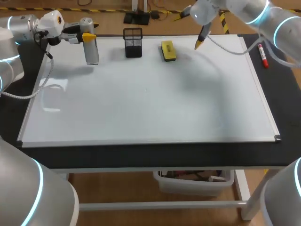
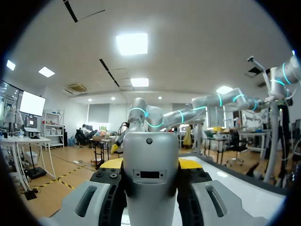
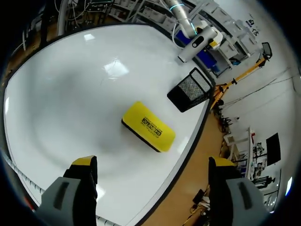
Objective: Pick up the inspection probe, press it on each red-marked spot on the whiteboard one by one, put down the probe, pick up the eraser, and wipe off all the red marks.
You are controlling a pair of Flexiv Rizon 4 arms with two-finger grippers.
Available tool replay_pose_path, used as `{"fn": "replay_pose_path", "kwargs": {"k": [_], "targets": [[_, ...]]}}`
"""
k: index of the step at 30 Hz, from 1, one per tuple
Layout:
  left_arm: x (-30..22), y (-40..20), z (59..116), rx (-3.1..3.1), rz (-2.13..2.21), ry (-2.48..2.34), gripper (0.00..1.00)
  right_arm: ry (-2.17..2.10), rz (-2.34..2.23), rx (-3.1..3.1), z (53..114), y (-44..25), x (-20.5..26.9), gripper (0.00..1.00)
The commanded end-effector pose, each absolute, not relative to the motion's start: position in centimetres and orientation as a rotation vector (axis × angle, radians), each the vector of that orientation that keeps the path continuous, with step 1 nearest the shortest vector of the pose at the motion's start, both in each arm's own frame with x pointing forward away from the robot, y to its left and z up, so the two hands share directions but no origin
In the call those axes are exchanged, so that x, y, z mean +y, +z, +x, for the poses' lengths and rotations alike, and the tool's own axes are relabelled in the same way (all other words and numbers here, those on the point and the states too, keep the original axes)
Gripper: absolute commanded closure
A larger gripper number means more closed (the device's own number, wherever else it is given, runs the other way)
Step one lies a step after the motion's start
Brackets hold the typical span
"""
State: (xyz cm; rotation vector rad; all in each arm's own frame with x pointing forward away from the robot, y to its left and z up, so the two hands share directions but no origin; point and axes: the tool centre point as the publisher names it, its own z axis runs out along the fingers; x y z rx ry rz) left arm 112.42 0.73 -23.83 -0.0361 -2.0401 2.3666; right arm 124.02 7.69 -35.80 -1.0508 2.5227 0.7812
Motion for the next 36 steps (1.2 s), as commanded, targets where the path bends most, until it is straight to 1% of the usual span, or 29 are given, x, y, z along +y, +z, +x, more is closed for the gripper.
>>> {"fn": "replay_pose_path", "kwargs": {"k": [1, 17, 24, 36], "targets": [[1.0, -24.0, 113.0, -2.026, -0.058, 2.36, 1.0, 0.787, -1.011, 2.496, 122.6, -34.1, 6.9, 0.0], [1.0, -24.0, 113.0, -2.026, -0.058, 2.36, 1.0, 0.863, -0.779, 2.615, 121.3, -28.3, 4.8, 0.0], [1.0, -24.0, 113.0, -2.026, -0.058, 2.36, 1.0, 0.893, -0.716, 2.64, 121.0, -27.1, 3.6, 0.0], [1.0, -24.0, 113.0, -2.026, -0.058, 2.36, 1.0, 0.904, -0.717, 2.623, 121.0, -26.9, 3.5, 0.0]]}}
